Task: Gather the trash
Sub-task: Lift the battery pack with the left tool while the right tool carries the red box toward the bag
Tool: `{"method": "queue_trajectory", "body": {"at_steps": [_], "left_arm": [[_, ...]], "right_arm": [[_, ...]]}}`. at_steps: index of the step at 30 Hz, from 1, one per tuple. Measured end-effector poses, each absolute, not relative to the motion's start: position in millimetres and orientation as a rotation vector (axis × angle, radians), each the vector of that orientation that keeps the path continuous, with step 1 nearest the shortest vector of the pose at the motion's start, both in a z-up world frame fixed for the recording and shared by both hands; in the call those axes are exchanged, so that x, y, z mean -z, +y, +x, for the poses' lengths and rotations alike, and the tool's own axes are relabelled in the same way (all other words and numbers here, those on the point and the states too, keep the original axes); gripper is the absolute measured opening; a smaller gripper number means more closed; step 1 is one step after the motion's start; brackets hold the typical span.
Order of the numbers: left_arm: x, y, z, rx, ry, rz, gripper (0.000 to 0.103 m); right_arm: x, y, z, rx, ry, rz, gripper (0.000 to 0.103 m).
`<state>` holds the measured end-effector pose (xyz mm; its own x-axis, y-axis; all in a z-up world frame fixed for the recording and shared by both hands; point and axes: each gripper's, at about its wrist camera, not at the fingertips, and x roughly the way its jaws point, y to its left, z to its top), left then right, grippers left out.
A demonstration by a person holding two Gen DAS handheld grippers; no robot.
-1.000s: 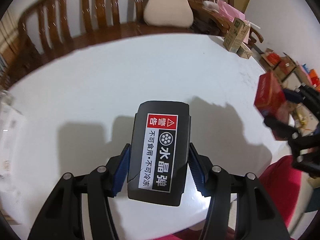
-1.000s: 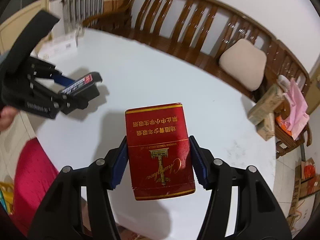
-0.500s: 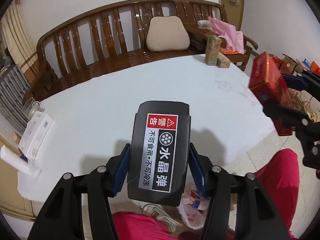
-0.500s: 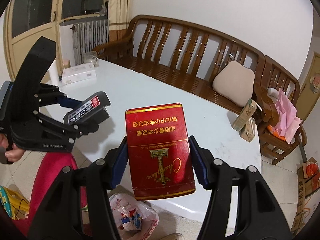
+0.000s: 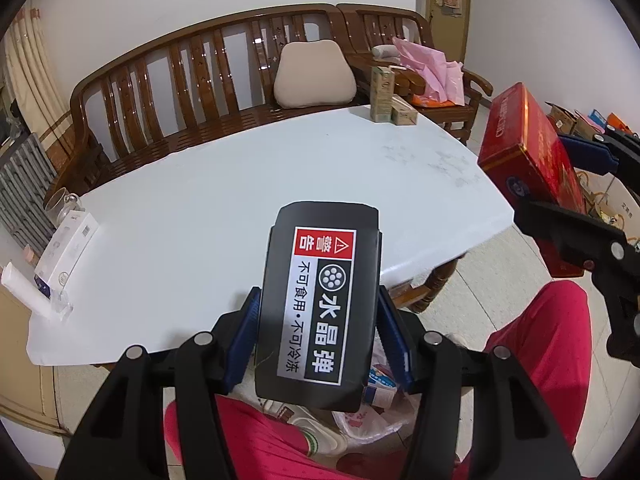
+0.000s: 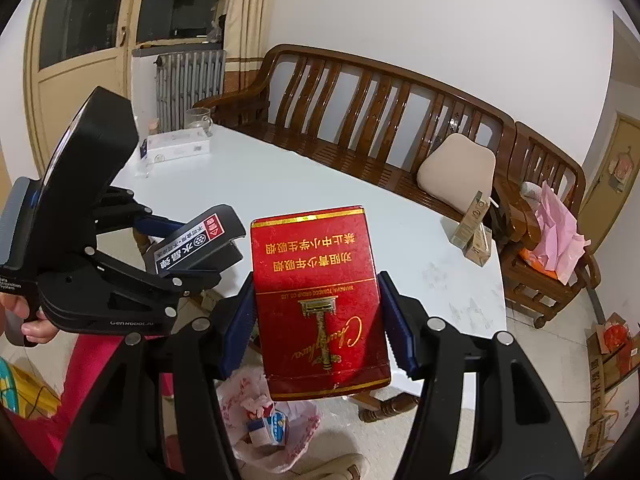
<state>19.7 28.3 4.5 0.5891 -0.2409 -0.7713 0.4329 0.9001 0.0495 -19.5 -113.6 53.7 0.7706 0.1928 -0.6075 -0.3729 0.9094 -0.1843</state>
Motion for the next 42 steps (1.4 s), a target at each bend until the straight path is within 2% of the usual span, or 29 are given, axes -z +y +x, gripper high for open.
{"method": "queue_trajectory", "body": {"at_steps": [12,42], "left_arm": [[15,20,-13,0.407,0.878,0.246,0.054],[143,-16,-7,0.484,1.184,0.196,0.054]], "right_arm": [[-31,-116,-55,-0.316,0.652,-0.303,0.057],[84,-126,-48,-0.301,0.891,-0.231,0.057]]}}
